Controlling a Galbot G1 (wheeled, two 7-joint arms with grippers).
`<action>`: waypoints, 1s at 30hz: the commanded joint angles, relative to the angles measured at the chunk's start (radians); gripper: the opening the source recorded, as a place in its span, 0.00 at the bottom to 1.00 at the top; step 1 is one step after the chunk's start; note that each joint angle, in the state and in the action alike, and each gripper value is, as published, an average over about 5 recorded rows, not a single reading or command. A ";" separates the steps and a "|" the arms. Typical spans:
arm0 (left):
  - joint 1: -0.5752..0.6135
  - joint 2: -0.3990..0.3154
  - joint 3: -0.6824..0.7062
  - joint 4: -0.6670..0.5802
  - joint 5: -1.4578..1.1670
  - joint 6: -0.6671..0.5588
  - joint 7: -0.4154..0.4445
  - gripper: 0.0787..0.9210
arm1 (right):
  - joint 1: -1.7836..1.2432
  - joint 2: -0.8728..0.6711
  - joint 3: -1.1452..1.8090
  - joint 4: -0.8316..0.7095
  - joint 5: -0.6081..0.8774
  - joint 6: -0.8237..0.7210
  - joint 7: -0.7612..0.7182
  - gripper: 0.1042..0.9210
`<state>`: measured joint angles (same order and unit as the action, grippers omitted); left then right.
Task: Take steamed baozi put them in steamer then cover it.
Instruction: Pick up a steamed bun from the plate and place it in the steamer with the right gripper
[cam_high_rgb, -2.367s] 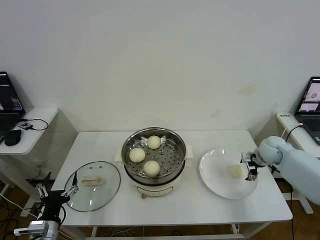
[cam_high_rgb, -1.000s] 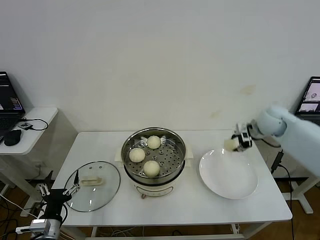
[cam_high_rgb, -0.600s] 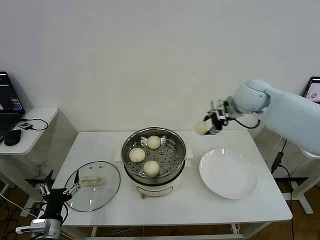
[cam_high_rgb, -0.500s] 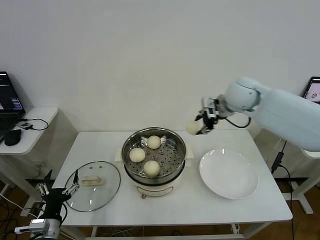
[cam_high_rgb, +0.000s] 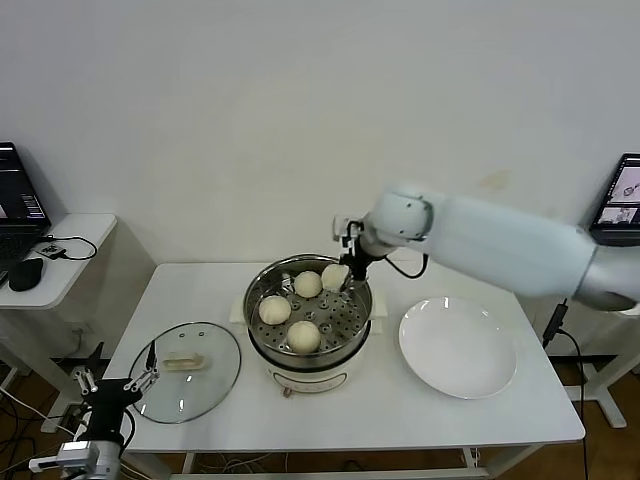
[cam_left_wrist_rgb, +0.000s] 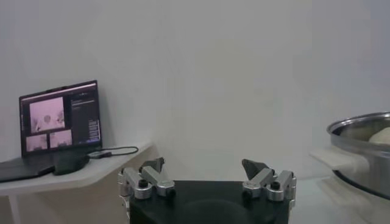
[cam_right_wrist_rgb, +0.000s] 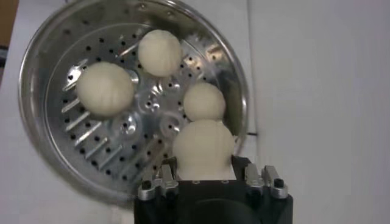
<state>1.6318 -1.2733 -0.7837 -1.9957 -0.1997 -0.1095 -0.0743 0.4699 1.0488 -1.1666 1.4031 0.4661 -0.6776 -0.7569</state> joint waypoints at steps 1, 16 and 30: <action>-0.001 -0.001 -0.002 0.002 0.000 0.000 0.000 0.88 | -0.078 0.082 -0.019 -0.040 0.011 -0.051 0.048 0.58; -0.003 -0.006 0.000 0.004 0.001 0.000 0.000 0.88 | -0.096 0.048 -0.025 -0.018 -0.049 -0.051 0.024 0.58; -0.004 -0.004 -0.003 0.005 -0.002 0.001 -0.001 0.88 | -0.056 -0.047 0.038 0.082 -0.040 -0.050 0.036 0.85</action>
<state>1.6283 -1.2784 -0.7858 -1.9916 -0.2010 -0.1098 -0.0749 0.3905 1.0591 -1.1599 1.4146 0.4086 -0.7242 -0.7299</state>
